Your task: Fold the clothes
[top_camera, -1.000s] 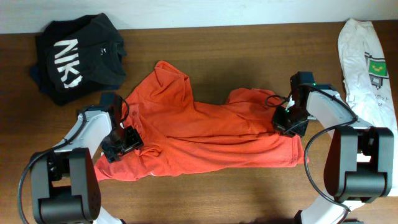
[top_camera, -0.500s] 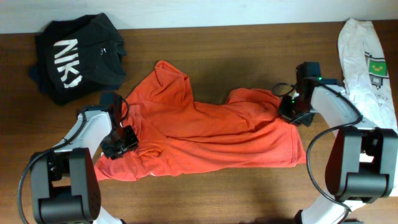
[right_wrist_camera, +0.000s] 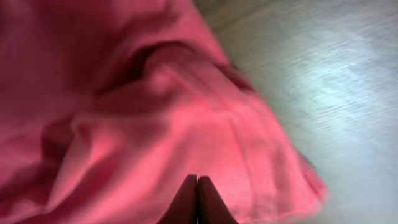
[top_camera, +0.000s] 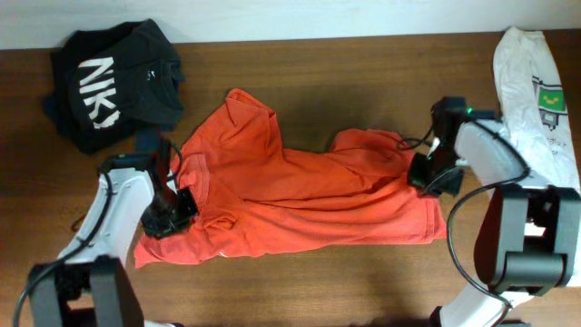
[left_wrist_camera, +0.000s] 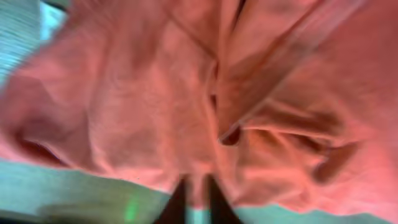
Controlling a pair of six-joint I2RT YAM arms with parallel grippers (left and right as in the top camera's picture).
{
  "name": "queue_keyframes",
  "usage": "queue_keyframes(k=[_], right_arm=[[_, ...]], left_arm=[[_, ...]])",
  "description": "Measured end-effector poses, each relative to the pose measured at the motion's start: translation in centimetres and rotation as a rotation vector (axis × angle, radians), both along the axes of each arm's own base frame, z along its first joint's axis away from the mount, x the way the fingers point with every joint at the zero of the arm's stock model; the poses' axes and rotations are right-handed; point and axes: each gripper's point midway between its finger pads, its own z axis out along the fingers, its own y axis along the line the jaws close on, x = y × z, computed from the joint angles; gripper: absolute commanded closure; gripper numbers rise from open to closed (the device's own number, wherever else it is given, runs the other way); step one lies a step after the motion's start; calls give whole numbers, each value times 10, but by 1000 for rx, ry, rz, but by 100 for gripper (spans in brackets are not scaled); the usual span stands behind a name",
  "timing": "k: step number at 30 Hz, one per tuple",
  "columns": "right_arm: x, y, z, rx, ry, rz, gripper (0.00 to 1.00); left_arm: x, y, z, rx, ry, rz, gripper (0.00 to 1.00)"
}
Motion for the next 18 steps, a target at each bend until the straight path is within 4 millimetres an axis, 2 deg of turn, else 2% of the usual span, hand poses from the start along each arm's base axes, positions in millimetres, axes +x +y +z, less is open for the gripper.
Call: queue_keyframes(k=[4,6,9,13,18], right_arm=[[-19,3,-31,1,20,-15,94],[-20,4,-33,2,6,-19,96],[-23,4,-33,3,12,-21,96],[-46,2,-33,-11,103,-52,96],[-75,-23,-28,-37,208,-171,96]], left_arm=[[-17,-2,-32,-10,57,-1,99],[-28,-2,-43,-10,90,2,99],[-39,7,-48,-12,123,55,99],[-55,22,-45,-23,185,143,99],[-64,38,-43,-27,211,227,99]])
